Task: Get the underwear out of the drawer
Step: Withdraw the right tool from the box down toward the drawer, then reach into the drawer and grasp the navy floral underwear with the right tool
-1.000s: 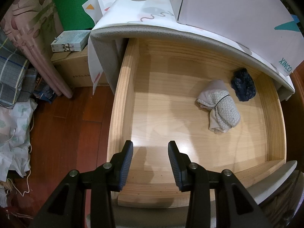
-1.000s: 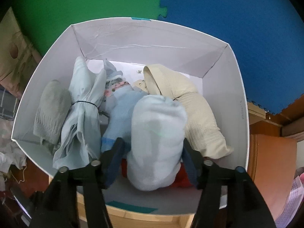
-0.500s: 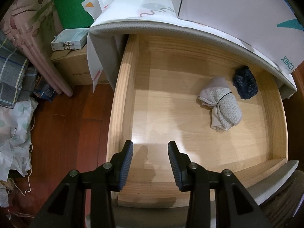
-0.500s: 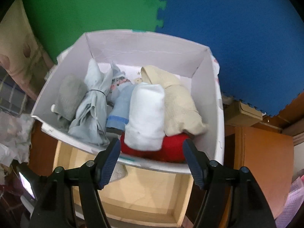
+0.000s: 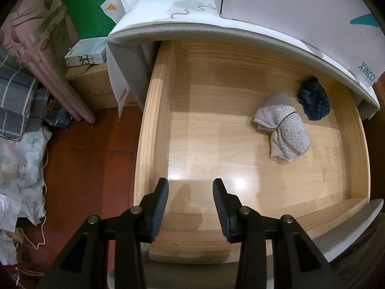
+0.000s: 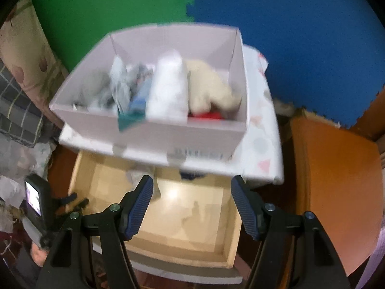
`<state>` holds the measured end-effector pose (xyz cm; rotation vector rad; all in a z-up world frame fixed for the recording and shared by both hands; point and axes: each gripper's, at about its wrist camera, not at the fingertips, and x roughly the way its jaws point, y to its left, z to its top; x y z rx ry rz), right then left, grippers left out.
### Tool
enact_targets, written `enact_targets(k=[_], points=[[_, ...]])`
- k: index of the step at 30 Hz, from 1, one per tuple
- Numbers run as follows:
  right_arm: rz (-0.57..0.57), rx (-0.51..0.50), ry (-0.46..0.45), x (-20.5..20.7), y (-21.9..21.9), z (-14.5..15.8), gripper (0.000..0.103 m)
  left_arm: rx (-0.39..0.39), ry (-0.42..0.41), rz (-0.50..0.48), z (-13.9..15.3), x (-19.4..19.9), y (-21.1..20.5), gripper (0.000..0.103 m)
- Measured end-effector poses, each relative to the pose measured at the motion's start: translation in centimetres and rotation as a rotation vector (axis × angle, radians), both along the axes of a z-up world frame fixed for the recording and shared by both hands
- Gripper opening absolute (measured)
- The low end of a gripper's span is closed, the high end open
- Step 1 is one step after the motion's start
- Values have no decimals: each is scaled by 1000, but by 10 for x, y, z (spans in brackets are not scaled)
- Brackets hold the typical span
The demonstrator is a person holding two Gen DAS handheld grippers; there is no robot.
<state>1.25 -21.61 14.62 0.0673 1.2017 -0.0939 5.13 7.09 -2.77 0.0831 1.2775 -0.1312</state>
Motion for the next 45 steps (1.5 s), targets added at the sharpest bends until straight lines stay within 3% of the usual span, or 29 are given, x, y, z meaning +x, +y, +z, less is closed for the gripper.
enact_targets(k=[3,8,15,24,36,39,45], points=[[-9,21,47,-9,-1,-33,53,-3,-2,3,0,0,1,39],[-41,43,93,-13,-3,-84,50,-7,2,4,0,1,2,39],[-80,49,96,-8,-5,-130,48,-8,5,-3,0,1,2,39],[-183,41,24,10,-17,-160,49,-17,0,-1,1,0,4,39],[-166,21,80,38,-13,-175,49,-26,1,-5,2,0,5,39],[-159,-36,38,43,-13,-173,52,-28,0,-3,2,0,6,39],[-153,-23,4,50,-13,-175,55,-31,2,-5,2,0,5,39]])
